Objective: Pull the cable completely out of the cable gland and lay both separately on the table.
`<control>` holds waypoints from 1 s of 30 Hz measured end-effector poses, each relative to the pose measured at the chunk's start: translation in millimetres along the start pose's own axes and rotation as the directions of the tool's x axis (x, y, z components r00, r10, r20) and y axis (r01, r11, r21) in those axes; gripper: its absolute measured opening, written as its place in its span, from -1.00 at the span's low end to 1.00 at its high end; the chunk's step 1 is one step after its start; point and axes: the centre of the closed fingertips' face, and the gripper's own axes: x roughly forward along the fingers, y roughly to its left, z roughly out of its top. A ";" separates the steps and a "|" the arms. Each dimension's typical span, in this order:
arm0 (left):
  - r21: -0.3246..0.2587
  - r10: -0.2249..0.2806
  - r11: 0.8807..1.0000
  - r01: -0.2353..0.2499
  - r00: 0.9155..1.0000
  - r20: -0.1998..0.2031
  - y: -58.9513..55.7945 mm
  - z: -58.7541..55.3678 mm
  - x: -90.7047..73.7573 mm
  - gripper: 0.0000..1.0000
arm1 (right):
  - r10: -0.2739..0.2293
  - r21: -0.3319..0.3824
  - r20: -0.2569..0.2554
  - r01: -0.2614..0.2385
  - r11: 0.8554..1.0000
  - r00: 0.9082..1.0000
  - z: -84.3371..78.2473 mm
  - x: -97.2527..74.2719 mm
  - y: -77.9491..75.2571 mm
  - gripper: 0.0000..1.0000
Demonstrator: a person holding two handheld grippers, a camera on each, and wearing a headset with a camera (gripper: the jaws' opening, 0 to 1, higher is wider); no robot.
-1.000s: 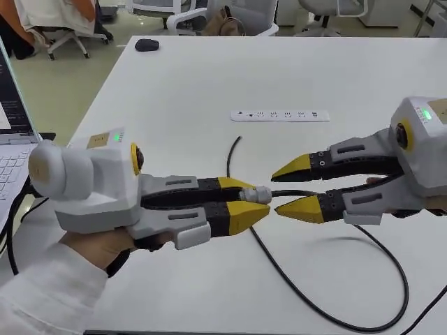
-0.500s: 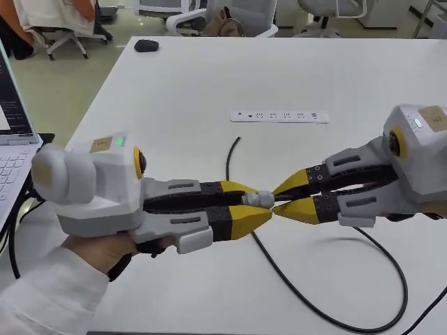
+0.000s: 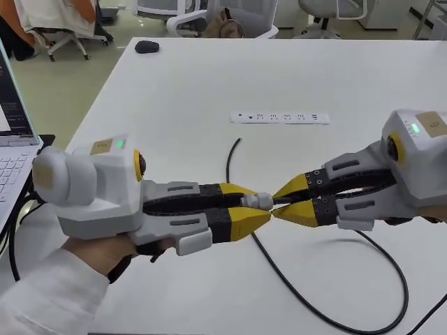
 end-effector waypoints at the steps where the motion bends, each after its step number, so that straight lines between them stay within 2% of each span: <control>1: -0.001 0.001 1.000 -0.001 1.000 0.001 0.4 0.2 0.0 -0.66 | 0.000 0.000 0.000 0.000 1.000 1.000 0.0 0.1 -0.2 -0.91; 8: -0.002 0.005 1.000 -0.005 1.000 0.002 2.3 0.5 -1.3 -0.66 | -0.007 0.000 -0.008 0.007 1.000 1.000 -2.5 -1.7 -2.1 -0.92; 17: -0.009 0.023 1.000 -0.023 1.000 0.019 6.9 4.4 -8.7 -0.66 | -0.058 0.021 -0.019 0.059 0.998 0.998 -11.0 -16.6 -11.2 -0.91; 30: -0.010 0.028 1.000 -0.028 0.999 0.015 6.9 4.4 -9.6 -0.66 | -0.089 0.051 -0.031 0.091 0.995 0.996 -21.8 -27.8 -11.7 -0.91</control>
